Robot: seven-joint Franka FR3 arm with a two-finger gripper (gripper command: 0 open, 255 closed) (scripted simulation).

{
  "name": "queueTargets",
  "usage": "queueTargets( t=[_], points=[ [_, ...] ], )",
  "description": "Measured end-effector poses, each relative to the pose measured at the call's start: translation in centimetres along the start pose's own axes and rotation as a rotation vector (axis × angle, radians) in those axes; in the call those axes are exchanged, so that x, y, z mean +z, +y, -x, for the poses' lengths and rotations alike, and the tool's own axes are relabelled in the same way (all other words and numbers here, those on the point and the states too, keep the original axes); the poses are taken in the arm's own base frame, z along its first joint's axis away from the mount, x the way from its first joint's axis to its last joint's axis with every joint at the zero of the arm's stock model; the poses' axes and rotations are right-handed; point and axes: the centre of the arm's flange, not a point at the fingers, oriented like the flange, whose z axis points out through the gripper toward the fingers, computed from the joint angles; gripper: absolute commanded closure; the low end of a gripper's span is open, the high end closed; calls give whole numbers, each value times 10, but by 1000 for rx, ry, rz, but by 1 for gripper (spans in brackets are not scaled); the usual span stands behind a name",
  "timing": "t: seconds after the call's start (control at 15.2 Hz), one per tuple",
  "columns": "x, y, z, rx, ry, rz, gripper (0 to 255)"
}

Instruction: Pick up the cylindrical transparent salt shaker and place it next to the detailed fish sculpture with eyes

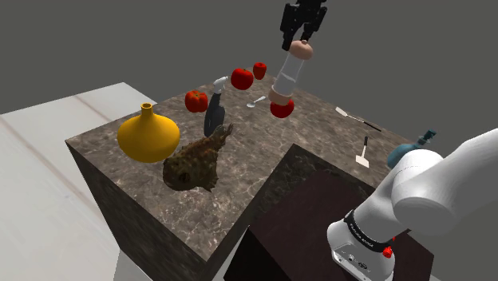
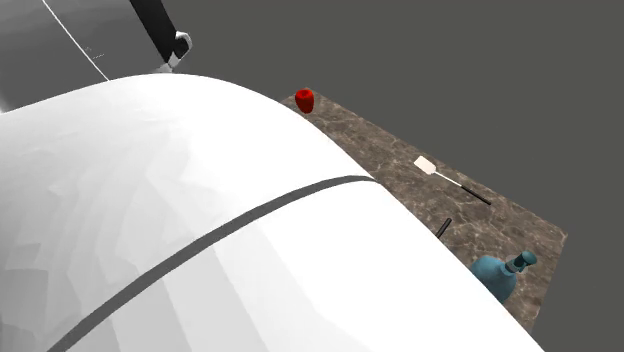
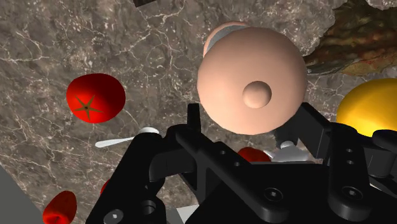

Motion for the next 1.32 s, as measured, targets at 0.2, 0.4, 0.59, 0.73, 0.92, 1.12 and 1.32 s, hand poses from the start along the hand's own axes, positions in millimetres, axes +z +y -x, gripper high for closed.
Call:
queueTargets(
  t=[0.2,0.4,0.59,0.73,0.92,1.12,1.32],
  points=[
    [15,-4,0,1,0,0,255],
    [32,-3,1,1,0,0,255],
    [48,-5,1,0,0,0,255],
    [58,-6,2,0,0,0,255],
    [73,-8,4,0,0,0,255],
    [89,-8,3,1,0,0,255],
    [105,-9,3,1,0,0,255]
  ],
)
